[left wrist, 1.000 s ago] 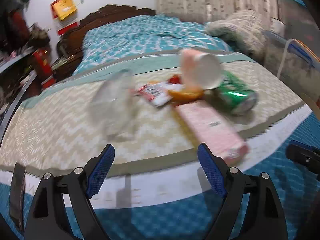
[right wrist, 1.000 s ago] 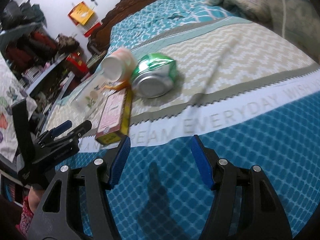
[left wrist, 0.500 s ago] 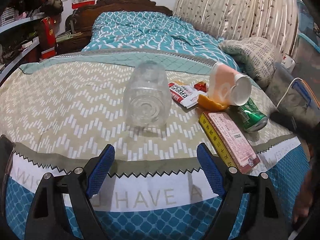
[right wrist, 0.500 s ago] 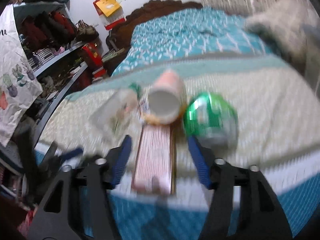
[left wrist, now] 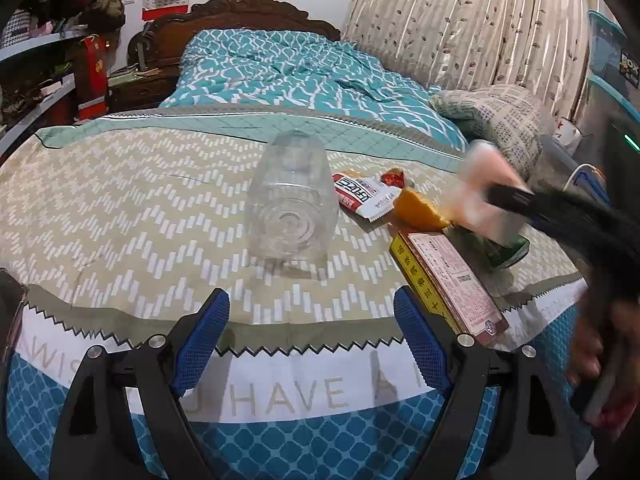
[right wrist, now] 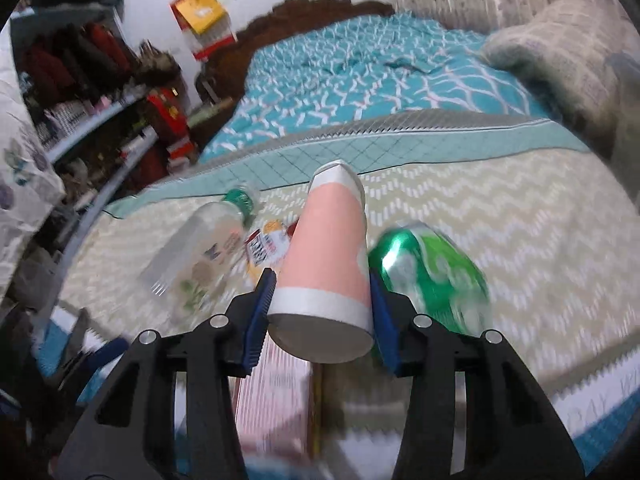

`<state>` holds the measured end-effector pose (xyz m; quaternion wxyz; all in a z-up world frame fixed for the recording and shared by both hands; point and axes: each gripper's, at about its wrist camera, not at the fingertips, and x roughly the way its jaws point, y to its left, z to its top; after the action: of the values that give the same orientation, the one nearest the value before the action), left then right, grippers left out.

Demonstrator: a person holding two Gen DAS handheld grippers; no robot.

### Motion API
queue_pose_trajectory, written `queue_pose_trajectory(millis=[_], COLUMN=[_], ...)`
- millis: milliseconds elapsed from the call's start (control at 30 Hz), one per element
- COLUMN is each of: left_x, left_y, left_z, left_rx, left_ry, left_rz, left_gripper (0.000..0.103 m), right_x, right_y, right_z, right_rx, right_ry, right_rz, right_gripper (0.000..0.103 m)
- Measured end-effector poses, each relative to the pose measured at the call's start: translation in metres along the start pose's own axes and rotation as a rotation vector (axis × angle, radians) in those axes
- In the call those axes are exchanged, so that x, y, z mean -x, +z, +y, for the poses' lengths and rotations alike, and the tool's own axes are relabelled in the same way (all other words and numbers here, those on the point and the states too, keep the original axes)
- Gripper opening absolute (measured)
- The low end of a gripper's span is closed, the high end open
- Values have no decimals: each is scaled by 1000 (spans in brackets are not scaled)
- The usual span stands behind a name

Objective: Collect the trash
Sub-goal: 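Grasp the pink paper cup with the right tool while the left grasps a red-white wrapper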

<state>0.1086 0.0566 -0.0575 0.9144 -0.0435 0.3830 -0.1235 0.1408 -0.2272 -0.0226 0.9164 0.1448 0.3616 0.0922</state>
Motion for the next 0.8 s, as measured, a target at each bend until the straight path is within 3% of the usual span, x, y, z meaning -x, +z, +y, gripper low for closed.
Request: queue_pose_trajectory(millis=[233,367,600,733,800], left_x=[-9,-26,-117,-164,-170], left_y=[23,62,120,119,110], left_z=[-19,-49,-84,-95,-101], left_rx=[-19,-88,-165,-256,-317], left_ry=[-162,-176,7,174,224], left_rz=[54,69,202,298,294], left_gripper=[51,51,53,82,86], right_x=[77,88,84,83,83], right_y=[-68,-88,-101,-102,-102], right_z=[-29,-37,-58,-63,-63], right_rx=[-32,-33,-84,-112,-110], right_ry=[25,7,47,93,112], right_rz=[-82,-96,-81,-86,-88], right_gripper=[48,48,48,48,48])
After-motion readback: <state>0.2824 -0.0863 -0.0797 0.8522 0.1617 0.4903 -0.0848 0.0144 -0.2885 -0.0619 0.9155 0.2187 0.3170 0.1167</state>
